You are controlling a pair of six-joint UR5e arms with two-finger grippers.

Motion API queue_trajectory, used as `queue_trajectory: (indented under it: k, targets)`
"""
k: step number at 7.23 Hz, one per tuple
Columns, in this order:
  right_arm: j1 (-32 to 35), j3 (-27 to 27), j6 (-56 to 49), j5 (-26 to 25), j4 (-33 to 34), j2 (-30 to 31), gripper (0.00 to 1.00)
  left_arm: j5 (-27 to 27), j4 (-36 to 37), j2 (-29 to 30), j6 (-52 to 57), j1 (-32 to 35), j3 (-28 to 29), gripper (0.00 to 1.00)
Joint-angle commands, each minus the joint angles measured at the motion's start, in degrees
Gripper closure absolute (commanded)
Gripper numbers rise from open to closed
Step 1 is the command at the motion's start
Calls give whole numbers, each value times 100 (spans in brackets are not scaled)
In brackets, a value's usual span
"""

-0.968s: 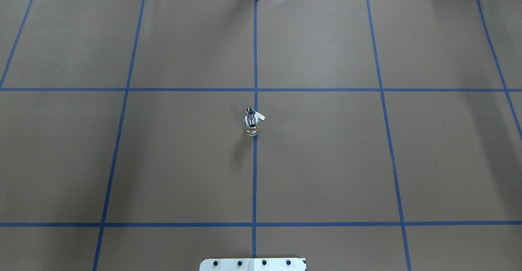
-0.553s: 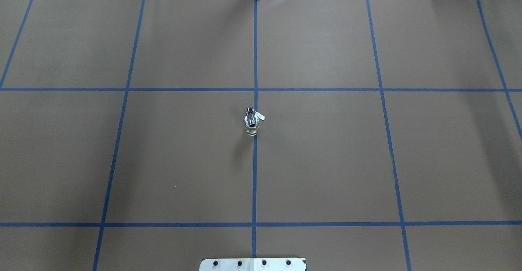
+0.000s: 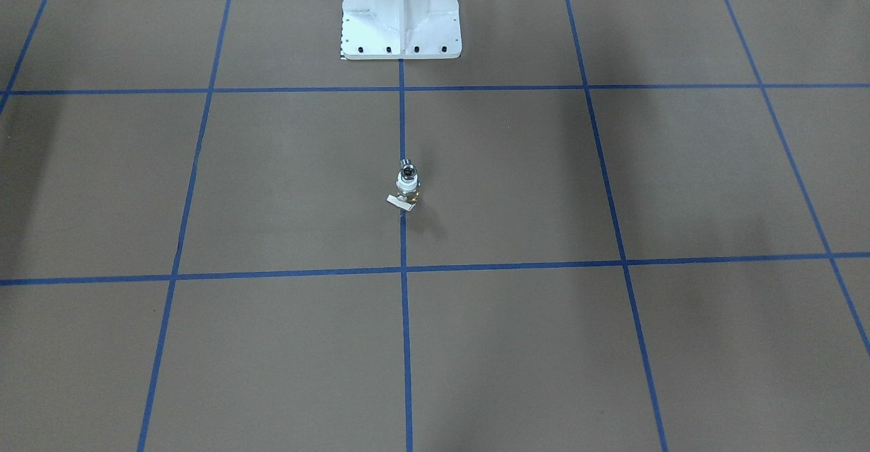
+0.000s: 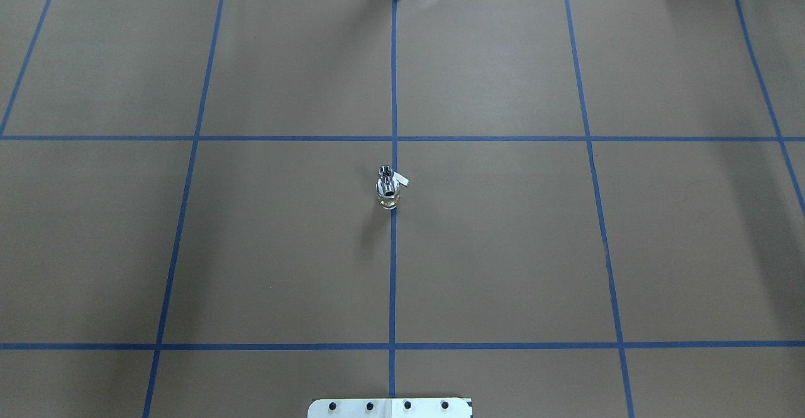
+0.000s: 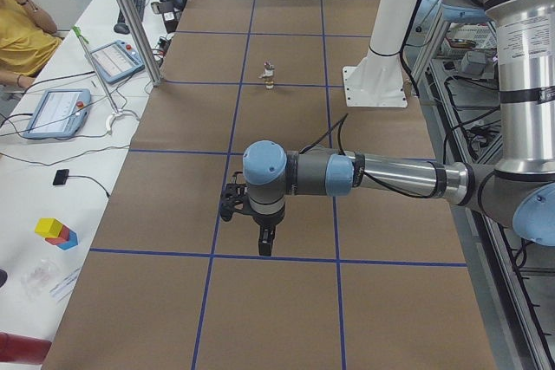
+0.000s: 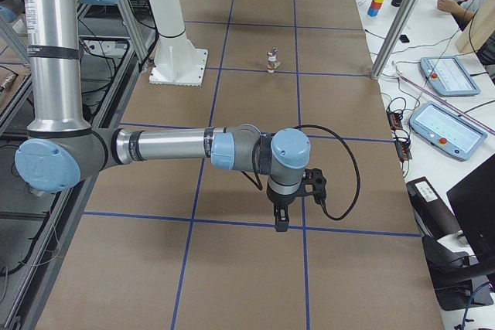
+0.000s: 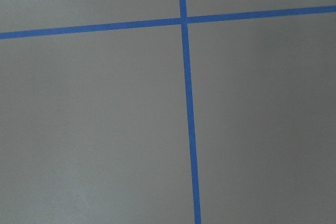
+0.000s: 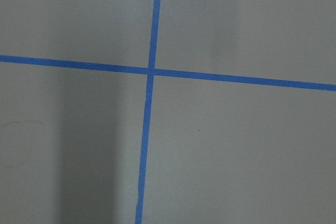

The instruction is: Assemble PPR valve and pipe with both arms

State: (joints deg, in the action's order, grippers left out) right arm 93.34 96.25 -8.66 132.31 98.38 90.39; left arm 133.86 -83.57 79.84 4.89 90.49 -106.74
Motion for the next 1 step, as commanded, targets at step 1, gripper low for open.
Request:
queue_trajectory:
  k: [1]
  targets:
    - [0, -1, 4, 40, -3, 5, 0, 9, -1, -4, -14, 4, -135, 0]
